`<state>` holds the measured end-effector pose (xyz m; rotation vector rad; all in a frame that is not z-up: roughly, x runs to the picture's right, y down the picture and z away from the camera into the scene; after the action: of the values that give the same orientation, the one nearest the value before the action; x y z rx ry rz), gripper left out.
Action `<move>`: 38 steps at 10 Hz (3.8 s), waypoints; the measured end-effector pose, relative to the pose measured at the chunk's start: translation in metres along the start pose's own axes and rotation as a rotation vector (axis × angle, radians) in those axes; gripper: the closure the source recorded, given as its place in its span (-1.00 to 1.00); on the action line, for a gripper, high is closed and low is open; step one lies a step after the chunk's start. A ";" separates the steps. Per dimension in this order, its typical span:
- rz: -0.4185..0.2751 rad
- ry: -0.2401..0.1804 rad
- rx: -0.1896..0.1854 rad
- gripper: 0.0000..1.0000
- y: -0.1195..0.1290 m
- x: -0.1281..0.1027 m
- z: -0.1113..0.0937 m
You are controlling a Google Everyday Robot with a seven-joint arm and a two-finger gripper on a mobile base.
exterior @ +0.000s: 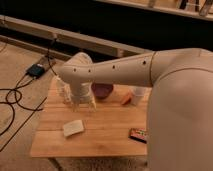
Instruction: Pick up the ceramic bowl
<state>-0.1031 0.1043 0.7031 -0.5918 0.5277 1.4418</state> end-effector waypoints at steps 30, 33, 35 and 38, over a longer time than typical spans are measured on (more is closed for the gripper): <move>-0.675 0.003 0.083 -0.30 -0.068 -0.180 0.121; -0.665 0.018 0.067 0.07 -0.070 -0.178 0.133; -0.662 0.029 0.063 0.47 -0.072 -0.176 0.136; -0.654 0.040 0.066 0.98 -0.075 -0.175 0.136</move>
<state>-0.0419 0.0602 0.9253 -0.6640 0.3623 0.7924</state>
